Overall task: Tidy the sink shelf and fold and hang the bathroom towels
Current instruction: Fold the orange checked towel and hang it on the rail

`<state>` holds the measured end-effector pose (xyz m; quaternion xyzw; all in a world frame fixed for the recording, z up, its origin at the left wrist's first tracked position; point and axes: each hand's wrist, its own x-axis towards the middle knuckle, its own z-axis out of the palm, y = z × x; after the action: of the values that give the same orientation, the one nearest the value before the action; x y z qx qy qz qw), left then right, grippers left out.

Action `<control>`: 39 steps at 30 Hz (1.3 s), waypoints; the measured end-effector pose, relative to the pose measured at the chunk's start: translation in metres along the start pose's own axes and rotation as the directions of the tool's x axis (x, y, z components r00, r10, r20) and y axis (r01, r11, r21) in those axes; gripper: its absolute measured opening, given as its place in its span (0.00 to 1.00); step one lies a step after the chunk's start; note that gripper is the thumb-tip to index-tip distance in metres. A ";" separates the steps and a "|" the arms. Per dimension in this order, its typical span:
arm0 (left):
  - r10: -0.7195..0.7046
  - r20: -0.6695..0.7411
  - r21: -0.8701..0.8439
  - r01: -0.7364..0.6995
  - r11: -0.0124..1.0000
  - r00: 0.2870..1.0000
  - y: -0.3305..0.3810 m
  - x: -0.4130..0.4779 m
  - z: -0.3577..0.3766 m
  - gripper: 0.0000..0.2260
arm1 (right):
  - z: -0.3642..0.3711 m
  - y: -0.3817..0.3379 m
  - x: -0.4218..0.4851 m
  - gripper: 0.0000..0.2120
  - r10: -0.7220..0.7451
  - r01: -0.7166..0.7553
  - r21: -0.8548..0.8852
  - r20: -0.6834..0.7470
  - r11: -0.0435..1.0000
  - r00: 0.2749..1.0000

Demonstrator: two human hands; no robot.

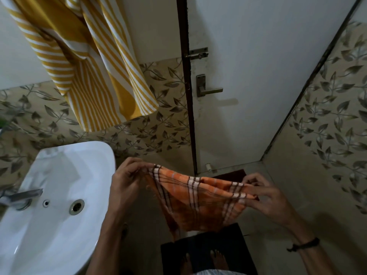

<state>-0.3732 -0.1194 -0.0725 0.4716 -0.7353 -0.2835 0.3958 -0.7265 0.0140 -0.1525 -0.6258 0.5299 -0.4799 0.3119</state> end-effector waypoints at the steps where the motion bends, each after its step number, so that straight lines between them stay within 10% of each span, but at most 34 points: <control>1: 0.001 0.013 -0.014 -0.001 1.000 1.000 0.001 0.001 0.003 0.17 | 0.000 -0.007 0.001 0.10 0.002 -0.004 0.033 0.039 0.999 0.999; 14: -0.448 -0.154 -0.207 0.415 0.886 0.881 -0.025 -0.001 0.034 0.12 | 0.018 0.002 0.022 0.14 0.193 -0.272 -0.216 -0.328 0.938 0.925; 28: -0.254 -0.014 0.034 0.254 0.967 0.967 -0.030 -0.007 0.030 0.26 | 0.027 -0.006 0.034 0.07 0.288 -0.387 -0.262 -0.347 0.884 0.893; 34: -0.450 0.108 -0.039 0.456 0.889 0.886 -0.055 -0.022 0.036 0.20 | 0.031 -0.004 0.027 0.06 0.381 -0.460 -0.411 -0.263 0.787 0.886; 39: -0.522 0.168 -0.209 0.548 0.810 0.836 -0.049 -0.031 0.043 0.15 | 0.023 -0.007 0.024 0.04 0.432 -0.241 -0.503 0.307 0.830 0.848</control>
<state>-0.3791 -0.1086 -0.1433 0.5909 -0.5504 -0.4970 0.3176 -0.7035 -0.0098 -0.1479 -0.6603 0.6523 -0.1401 0.3449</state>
